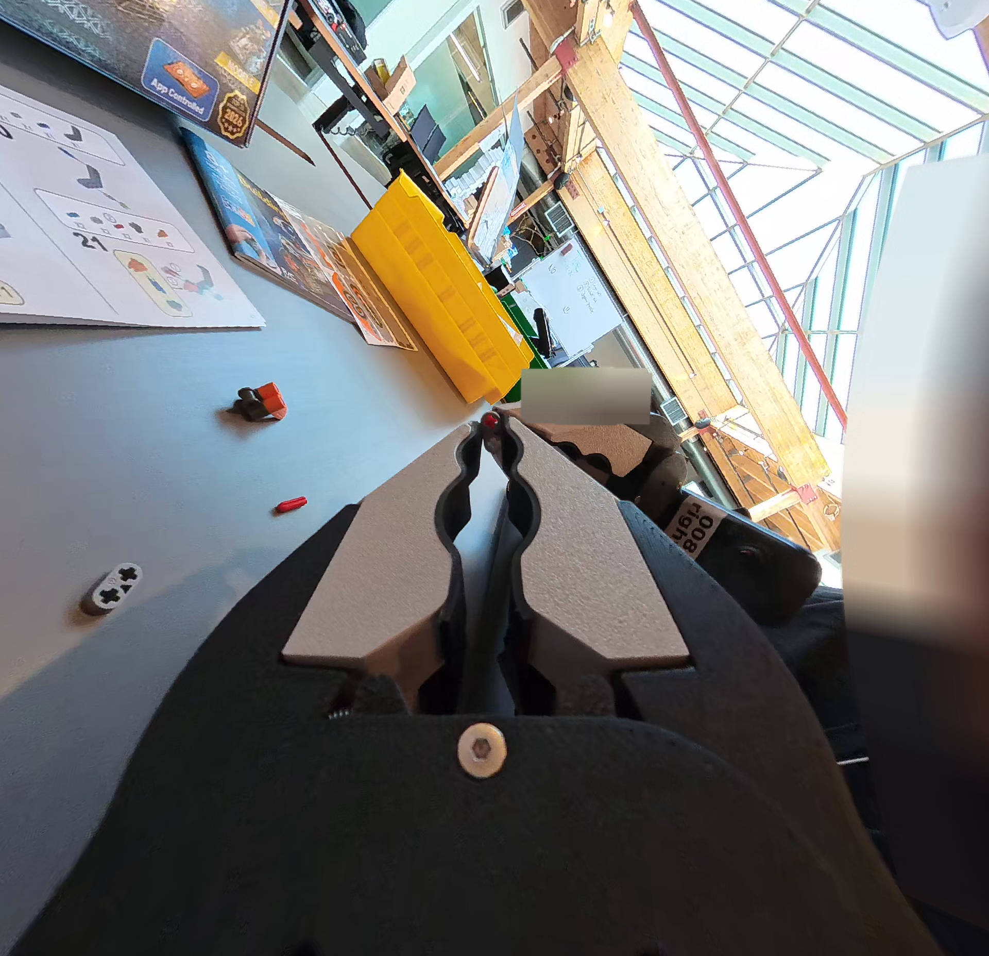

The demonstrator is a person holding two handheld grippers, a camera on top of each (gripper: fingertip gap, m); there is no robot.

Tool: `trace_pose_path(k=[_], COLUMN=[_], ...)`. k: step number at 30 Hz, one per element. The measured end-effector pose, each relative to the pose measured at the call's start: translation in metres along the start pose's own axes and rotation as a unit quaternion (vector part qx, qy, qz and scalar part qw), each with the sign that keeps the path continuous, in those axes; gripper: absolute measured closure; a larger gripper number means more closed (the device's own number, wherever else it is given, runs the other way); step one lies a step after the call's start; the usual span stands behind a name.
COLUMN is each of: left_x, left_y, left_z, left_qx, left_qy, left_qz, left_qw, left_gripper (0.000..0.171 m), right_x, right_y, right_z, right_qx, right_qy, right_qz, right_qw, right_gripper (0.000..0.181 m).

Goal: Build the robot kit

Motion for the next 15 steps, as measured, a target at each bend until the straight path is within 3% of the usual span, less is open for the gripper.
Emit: trace_pose_path(k=[5, 15], left_x=[-0.0004, -0.0015], left_y=[-0.0002, -0.0014], left_z=[-0.0008, -0.0018], left_qx=[-0.004, -0.022], left_qy=[0.003, 0.014], left_qz=[-0.003, -0.014], left_qw=[1.0, 1.0], left_gripper=[0.167, 0.167], right_x=[-0.0002, -0.0005], right_y=[-0.0028, -0.0041], right_z=[0.0013, -0.0017], right_qx=[-0.043, 0.025], right_qy=[0.014, 0.023], right_qz=[0.003, -0.022], right_qw=[0.999, 0.999], right_gripper=[0.178, 0.178])
Point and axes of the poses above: each gripper's, where its closed fingertips meet, x out along the fingers, y out of its underside, z = x × y across the jaws, the point moved 5 cm from there along -x, back along the fingers, and after that the axes turned 11 degrees about -z, right-handed, at the moved point
